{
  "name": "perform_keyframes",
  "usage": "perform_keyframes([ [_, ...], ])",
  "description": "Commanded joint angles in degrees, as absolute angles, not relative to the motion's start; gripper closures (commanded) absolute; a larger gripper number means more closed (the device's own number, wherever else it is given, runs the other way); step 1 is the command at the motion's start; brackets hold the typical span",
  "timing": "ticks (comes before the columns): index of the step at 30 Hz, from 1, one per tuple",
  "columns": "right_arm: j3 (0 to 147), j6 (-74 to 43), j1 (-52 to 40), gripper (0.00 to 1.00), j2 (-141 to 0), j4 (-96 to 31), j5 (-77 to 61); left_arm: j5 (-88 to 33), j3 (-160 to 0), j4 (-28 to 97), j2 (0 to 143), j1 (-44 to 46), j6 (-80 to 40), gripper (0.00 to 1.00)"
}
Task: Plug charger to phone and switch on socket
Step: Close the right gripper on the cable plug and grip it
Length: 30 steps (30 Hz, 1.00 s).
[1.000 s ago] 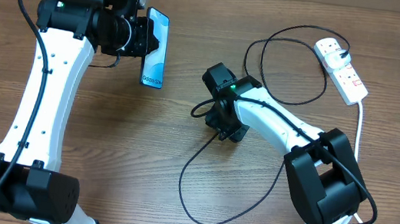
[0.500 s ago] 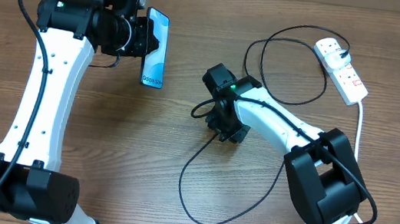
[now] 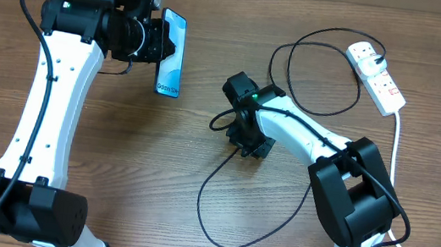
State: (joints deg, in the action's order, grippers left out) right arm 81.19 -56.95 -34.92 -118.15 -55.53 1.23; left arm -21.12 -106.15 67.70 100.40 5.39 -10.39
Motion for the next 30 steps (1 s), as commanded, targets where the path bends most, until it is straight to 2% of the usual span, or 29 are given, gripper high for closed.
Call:
perform_keyframes([
  [1, 80.95, -56.75, -35.03, 0.67, -119.07, -55.55, 1.19, -21.43, -106.98, 67.33, 100.07, 5.39, -10.76, 0.96],
  [21, 80.95, -53.47, -34.63, 0.79, -119.07, -52.93, 1.19, -21.43, -106.98, 67.24, 100.07, 5.39, -10.76, 0.96],
  [30, 80.95, -52.38, -34.65, 0.79, -119.07, -52.53, 1.43, -21.43, -106.98, 67.24, 100.07, 5.39, -10.79, 0.96],
])
